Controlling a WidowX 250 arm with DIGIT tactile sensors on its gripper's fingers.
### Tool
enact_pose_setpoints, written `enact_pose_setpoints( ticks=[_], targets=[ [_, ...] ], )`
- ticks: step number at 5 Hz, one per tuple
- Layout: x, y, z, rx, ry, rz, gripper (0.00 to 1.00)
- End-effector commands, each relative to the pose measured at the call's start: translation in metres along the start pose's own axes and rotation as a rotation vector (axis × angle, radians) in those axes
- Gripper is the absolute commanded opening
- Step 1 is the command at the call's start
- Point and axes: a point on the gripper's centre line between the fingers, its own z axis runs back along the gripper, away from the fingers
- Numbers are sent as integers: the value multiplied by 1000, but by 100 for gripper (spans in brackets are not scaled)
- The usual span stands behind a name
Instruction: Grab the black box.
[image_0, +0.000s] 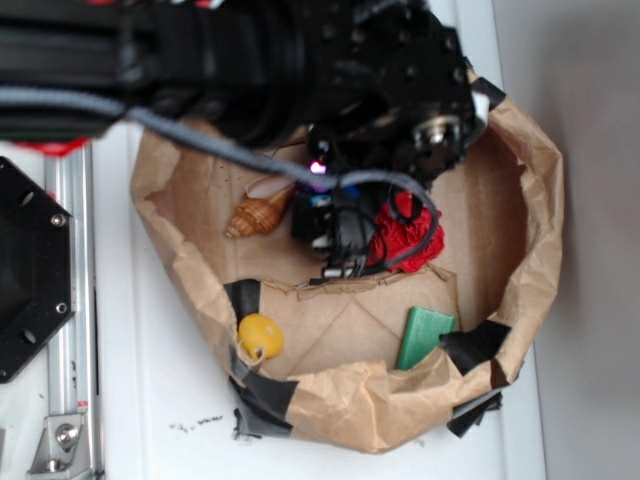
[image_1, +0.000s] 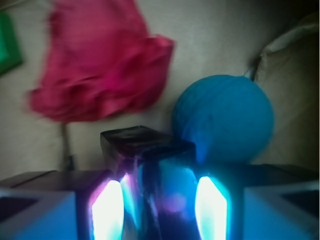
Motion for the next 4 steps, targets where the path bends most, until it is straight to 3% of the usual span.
enact_pose_setpoints(
  ticks=[1, 4],
  targets=[
    [-21, -11, 81, 38, -132, 159, 0],
    [-31, -9, 106, 29, -162, 304, 0]
  ],
)
